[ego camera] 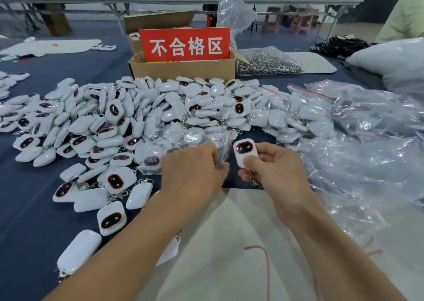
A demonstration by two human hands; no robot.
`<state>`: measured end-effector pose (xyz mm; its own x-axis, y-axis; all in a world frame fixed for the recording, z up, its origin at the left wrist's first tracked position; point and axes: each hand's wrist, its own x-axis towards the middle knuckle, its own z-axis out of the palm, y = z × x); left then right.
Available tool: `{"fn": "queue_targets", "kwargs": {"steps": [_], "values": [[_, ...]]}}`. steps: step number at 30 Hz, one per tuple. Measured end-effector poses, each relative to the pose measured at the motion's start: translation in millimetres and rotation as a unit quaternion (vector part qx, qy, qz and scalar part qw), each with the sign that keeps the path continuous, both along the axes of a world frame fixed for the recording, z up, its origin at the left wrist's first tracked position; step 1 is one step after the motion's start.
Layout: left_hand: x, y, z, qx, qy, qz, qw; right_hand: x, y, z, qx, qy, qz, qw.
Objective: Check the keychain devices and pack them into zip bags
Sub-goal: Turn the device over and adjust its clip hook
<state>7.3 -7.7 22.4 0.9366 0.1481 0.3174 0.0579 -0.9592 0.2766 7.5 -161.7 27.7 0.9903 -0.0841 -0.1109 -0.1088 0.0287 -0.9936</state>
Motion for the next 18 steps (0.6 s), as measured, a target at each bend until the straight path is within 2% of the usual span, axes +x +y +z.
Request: {"fn": "queue_targets", "kwargs": {"steps": [4,8,11,15,18], "values": [[-1.6,0.8,1.1,-0.053,-0.046,-0.035,0.997,0.2,-0.7,-1.3,-0.039,-0.003,-0.020,0.999],[-9.9,-0.9,3.8,-0.076,-0.118,-0.159,0.977,0.9,1.4,-1.1,-0.066,-0.030,0.040,0.997],[-14.5,1.3,5.8,-0.095,-0.130,-0.216,0.963,2.0,0.9,-0.1,-0.038,-0.049,0.079,0.995],[-15.6,0.9,6.7,-0.140,-0.125,-0.209,0.960,0.9,-0.7,4.3,-0.012,-0.035,0.171,0.985],[-13.7,2.9,6.1,-0.171,-0.122,-0.208,0.955,1.1,-2.8,5.6,-0.008,-0.034,0.280,0.959]]}}
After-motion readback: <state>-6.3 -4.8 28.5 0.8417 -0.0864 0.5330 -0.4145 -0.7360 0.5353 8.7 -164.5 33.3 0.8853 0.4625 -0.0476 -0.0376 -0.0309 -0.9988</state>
